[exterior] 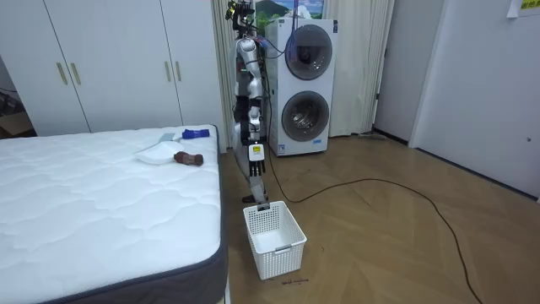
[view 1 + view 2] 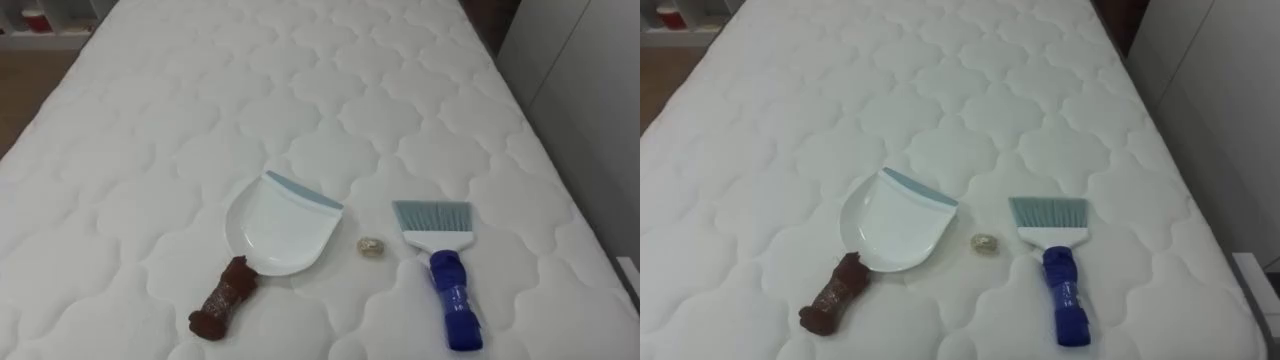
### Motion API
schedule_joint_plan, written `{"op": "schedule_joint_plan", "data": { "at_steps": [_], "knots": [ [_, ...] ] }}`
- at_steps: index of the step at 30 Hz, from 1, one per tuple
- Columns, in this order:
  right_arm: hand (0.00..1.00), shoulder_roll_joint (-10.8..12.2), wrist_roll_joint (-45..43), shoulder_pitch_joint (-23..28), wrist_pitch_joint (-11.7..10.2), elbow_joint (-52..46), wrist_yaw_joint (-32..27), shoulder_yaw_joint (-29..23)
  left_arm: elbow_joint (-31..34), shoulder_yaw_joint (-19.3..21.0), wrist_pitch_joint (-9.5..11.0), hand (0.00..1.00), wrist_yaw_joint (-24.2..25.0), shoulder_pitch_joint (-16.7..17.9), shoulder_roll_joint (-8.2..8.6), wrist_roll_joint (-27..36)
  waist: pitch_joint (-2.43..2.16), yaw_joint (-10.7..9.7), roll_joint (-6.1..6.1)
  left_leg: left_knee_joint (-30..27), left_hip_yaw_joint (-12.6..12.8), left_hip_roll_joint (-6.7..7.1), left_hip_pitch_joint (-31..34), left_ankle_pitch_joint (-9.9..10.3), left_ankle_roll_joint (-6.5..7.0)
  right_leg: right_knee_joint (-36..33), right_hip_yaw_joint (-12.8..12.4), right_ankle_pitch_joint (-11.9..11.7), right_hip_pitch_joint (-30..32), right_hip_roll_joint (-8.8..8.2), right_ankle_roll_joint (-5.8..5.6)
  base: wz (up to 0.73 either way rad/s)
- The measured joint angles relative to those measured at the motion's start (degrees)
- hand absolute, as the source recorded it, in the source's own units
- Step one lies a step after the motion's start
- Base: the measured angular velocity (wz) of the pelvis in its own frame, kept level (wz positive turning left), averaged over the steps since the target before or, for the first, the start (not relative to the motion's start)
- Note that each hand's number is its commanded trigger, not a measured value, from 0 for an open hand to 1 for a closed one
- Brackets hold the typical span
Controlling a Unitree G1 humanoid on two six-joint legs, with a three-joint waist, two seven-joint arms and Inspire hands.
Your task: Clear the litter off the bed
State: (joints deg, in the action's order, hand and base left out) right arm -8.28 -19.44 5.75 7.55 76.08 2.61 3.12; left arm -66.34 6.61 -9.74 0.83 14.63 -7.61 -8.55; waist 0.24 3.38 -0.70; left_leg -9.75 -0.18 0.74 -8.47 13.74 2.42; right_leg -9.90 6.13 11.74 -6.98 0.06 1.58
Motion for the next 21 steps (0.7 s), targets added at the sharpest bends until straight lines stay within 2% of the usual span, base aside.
{"op": "schedule_joint_plan", "data": {
  "at_steps": [12,15,19,21],
  "knots": [
    [0.00,-0.02,1.18,-0.15,-0.49,-0.27,0.02,-0.04,0.10,0.12,0.37,0.00,-0.44,-0.41,-0.02,0.07,-0.03,0.02,-0.74,-0.03,0.00,0.01,0.20,0.00,0.00,0.09,0.13,0.00,0.13,-0.03,0.00,0.00],
    [0.00,-0.05,1.19,-0.16,-0.83,-0.70,-0.06,-0.45,1.00,2.13,0.73,0.00,-1.93,-0.73,0.01,0.09,-0.04,0.07,-0.75,-0.03,0.08,0.00,0.40,0.00,0.00,0.15,0.09,0.00,0.25,-0.02,0.00,0.00],
    [0.00,-0.55,1.23,-0.43,-2.31,-1.45,-1.22,-0.49,3.34,4.37,2.78,0.00,-5.91,-0.84,0.00,0.03,-0.23,0.50,-0.55,-0.23,0.09,-0.01,1.27,0.00,0.00,-0.11,0.12,-0.02,1.17,-0.02,-0.01,0.00],
    [0.00,-1.08,1.69,-0.67,-4.03,-1.45,-1.45,-0.29,5.86,4.56,4.11,0.00,-8.42,-0.85,-0.03,0.02,-0.14,0.71,-0.64,-0.17,0.14,-0.02,1.16,0.00,0.00,0.00,0.10,-0.05,1.05,0.02,-0.02,0.00]
  ]
}}
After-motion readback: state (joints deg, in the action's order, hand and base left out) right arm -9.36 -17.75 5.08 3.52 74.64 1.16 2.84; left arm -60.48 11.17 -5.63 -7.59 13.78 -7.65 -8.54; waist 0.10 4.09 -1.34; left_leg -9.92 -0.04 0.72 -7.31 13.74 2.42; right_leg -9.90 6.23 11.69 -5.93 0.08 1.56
